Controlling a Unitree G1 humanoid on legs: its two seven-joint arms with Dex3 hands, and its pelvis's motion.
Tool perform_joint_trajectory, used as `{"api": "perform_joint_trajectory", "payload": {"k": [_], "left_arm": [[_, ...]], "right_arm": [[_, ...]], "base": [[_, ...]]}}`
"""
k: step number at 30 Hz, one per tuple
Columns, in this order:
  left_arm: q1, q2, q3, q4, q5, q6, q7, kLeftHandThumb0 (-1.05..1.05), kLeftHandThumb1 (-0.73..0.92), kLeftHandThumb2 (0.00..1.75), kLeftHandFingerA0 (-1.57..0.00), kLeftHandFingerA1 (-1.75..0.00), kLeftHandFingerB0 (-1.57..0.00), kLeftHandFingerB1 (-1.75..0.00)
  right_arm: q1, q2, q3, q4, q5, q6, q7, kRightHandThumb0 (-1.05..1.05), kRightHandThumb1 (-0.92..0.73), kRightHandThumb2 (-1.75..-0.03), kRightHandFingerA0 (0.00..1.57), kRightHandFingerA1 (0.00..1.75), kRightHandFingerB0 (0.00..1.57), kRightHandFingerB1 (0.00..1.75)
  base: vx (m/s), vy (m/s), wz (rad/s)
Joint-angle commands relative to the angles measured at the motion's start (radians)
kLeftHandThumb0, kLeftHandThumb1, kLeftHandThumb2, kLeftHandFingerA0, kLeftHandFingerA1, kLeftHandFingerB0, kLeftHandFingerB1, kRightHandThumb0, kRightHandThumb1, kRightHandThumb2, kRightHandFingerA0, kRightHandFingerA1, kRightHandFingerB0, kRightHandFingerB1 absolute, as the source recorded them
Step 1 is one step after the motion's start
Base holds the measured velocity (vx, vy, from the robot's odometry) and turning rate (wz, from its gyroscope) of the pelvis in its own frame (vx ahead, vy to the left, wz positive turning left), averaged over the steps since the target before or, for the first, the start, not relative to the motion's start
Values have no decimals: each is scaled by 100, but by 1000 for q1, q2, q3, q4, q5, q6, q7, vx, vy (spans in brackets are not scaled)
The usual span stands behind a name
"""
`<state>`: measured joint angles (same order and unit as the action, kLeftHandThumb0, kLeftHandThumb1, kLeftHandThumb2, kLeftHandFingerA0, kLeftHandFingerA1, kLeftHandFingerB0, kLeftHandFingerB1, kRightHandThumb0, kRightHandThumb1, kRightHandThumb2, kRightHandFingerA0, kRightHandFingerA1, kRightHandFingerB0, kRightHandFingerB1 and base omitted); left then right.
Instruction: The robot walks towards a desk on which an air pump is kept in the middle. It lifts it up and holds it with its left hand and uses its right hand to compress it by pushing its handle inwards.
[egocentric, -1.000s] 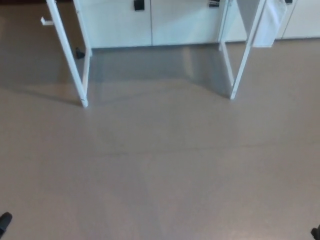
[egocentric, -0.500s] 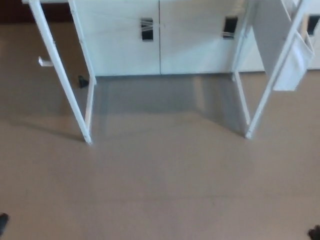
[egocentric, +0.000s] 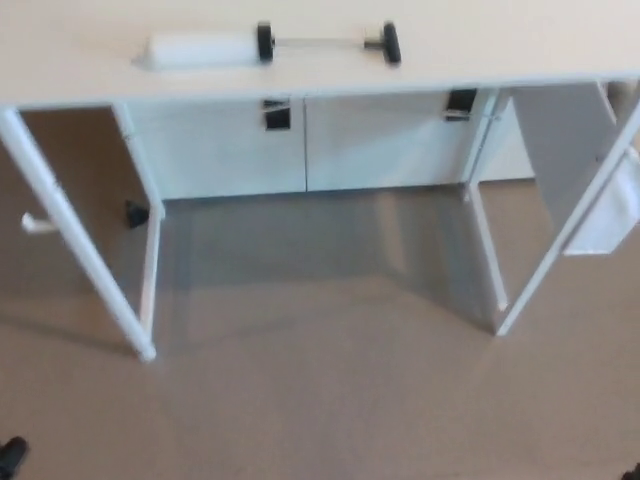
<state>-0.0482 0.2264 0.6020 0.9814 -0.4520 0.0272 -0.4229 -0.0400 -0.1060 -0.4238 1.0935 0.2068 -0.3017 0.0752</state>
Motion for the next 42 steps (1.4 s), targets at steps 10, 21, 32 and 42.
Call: {"api": "perform_joint_trajectory", "payload": {"k": [10,21,32,42], "left_arm": [[209,-1,-110,-96,62,3,-9,-20,85,69,-26,-41,-16,-30],[375,-34,-171,-423,72,127,87,-18,79,63,-45,-44,-26,-31],[491,-21,-203,-692,46,315,130,-18,82,64,-43,-43,-24,-30],[478,-13,-186,-716,33,377,148,-16,58,100,-36,-60,-11,-47]], "right_arm": [[198,-24,21,47,-21,-129,35,-22,-60,-58,72,45,57,40],[212,-21,26,80,-8,-154,43,-24,-56,-57,70,45,55,40],[198,-18,27,79,-4,-162,43,-23,-57,-57,70,45,55,40],[187,-16,40,82,-15,-162,26,-22,-59,-57,69,45,55,40]], "base": [[436,195,4],[168,-140,0],[40,134,-7],[-16,38,4]]}}
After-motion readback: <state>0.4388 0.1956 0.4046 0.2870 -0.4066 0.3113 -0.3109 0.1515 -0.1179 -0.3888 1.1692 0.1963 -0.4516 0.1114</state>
